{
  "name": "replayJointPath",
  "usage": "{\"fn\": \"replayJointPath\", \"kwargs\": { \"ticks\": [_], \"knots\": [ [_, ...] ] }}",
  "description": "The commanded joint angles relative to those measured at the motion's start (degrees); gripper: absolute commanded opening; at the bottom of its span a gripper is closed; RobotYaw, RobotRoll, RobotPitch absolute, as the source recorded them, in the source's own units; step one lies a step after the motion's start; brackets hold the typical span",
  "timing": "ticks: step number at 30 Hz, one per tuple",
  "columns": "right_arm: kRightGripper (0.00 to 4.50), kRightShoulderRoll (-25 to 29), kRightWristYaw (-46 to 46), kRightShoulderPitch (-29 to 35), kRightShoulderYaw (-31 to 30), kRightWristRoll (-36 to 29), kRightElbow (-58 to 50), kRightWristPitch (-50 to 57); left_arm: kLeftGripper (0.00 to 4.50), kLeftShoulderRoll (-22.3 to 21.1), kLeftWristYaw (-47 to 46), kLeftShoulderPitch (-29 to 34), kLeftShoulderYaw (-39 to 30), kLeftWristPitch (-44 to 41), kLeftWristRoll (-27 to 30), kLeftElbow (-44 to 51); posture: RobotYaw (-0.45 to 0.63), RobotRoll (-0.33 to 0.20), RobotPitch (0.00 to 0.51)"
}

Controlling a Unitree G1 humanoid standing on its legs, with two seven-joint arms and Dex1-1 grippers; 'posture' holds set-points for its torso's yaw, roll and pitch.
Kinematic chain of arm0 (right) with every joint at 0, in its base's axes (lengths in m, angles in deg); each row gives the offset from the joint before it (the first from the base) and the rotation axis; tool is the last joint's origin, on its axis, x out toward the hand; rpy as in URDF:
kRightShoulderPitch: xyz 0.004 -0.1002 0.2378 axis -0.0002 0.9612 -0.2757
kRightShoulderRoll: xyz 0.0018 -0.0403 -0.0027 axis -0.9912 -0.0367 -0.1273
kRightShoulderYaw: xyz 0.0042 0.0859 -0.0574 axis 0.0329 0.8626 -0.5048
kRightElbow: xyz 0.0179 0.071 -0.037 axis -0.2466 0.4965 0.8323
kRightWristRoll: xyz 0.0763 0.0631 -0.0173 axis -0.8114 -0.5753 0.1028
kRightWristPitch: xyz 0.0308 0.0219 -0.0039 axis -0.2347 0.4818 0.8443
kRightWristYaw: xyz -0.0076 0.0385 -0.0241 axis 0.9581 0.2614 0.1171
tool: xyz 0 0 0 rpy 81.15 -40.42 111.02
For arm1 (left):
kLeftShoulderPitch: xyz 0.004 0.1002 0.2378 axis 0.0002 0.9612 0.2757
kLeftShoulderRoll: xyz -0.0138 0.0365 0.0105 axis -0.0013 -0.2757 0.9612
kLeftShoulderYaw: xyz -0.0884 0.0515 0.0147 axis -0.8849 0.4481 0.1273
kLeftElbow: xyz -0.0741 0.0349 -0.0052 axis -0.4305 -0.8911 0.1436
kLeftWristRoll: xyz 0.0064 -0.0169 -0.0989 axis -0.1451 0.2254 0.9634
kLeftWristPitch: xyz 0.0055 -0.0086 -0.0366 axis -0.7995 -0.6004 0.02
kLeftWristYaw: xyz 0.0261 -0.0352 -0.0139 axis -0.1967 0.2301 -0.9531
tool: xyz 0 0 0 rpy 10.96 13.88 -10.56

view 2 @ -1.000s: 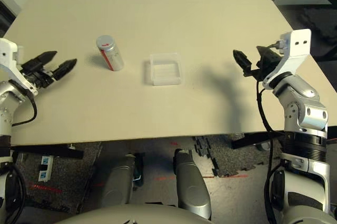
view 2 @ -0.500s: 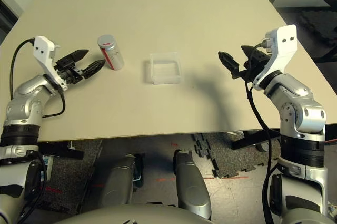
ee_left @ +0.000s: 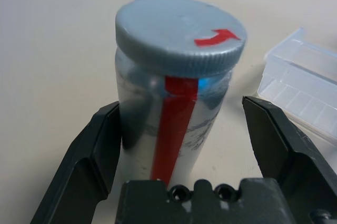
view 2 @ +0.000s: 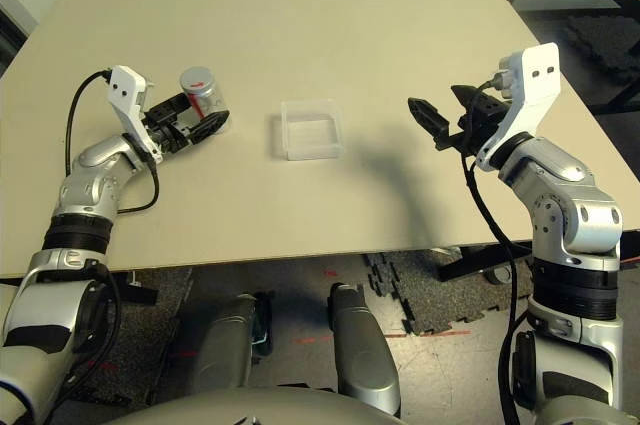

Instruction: Pour the medicine from the bottle into the box.

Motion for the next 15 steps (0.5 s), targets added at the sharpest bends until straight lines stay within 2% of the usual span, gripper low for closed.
{"fn": "replayJointPath", "kwargs": {
  "ticks": [1,3,6,10,15],
  "knots": [
    [4.5,0.66,0.54,0.16,0.06,-0.47,-0.06,0.09,4.48,0.49,-0.47,-0.7,0.01,1.88,-1.19,-2.99,-0.18,0.0,0.223],
    [4.5,0.8,0.79,0.3,0.17,-0.42,0.13,-0.09,4.48,0.53,-0.89,-1.21,-0.34,2.64,-1.33,-4.13,-0.18,0.0,0.223],
    [4.5,0.72,1.02,0.24,0.01,-0.22,0.63,-0.45,3.91,0.19,-2.01,-2.07,-0.95,3.85,-1.51,-6.05,-0.18,0.0,0.223],
    [4.5,0.55,1.3,-0.24,-0.48,-0.03,1.38,-0.87,2.46,-0.51,-2.71,-2.59,-1.33,5.43,-2.09,-7.92,-0.17,0.0,0.223],
    [4.5,0.5,1.73,-1.18,-1.05,0.28,2.65,-1.43,2.45,-0.95,-2.91,-3.11,-1.51,7.36,-2.72,-9.42,-0.16,0.0,0.221]
  ]
}}
